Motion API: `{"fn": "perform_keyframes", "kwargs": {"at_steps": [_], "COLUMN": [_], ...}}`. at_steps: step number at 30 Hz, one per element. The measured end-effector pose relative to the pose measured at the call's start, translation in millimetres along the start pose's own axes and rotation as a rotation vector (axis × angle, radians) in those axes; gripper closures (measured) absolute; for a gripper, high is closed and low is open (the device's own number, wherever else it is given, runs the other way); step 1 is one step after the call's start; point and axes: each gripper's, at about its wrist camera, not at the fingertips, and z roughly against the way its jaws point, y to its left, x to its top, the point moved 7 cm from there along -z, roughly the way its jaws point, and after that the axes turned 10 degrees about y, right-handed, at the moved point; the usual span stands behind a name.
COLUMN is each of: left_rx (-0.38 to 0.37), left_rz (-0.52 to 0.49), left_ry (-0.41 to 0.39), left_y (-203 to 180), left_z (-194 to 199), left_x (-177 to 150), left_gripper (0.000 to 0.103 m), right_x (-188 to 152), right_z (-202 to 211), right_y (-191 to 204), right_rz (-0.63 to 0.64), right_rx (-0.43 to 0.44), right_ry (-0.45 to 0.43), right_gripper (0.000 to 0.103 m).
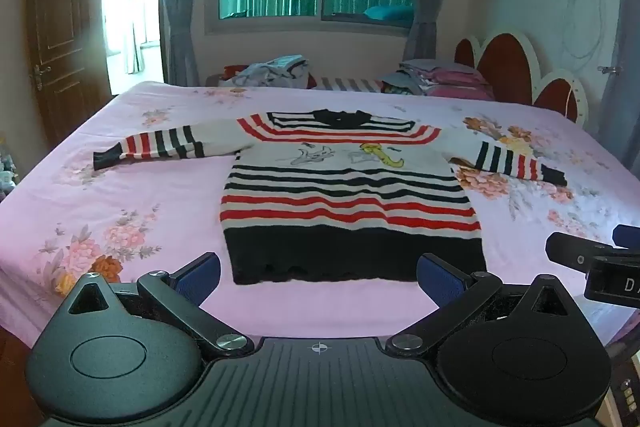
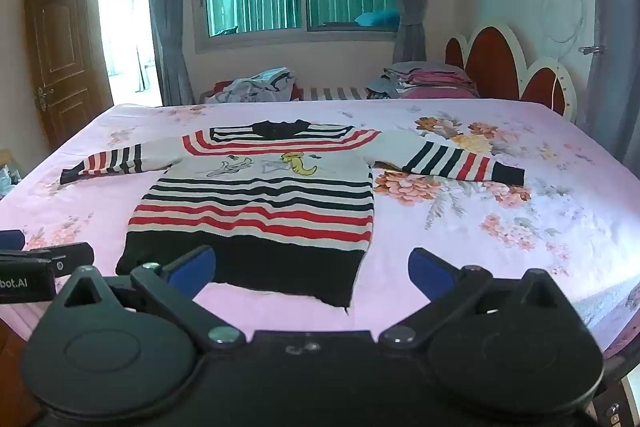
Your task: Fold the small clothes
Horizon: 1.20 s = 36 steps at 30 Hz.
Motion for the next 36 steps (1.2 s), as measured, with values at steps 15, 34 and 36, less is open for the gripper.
{"fn": "perform_keyframes", "kwargs": {"at_steps": [15,34,36], "left_rx": [0.03,0.035,0.034], "left_rz": [0.009,0.021,0.023], "left_ry": [-0.003,-0.002,-0.004], "left_y": [16.1,16.6,16.5], "left_z": [-0.5,0.6,0.9], "left_x": [-3.3,-1.8,-1.5], "left_gripper": [0.0,0.0,0.0], "right_x": [-1.6,4.4,4.5], "right_z": [-1.5,-1.2,-1.3], "right_y": [7.4,3.7,3.8], "right_rz": [-0.003,0.01,0.01], "right_rx": [0.007,0.011,0.009], "right_ry": [-0.004,-0.003,-0.001], "right_gripper": [0.0,0.0,0.0]}}
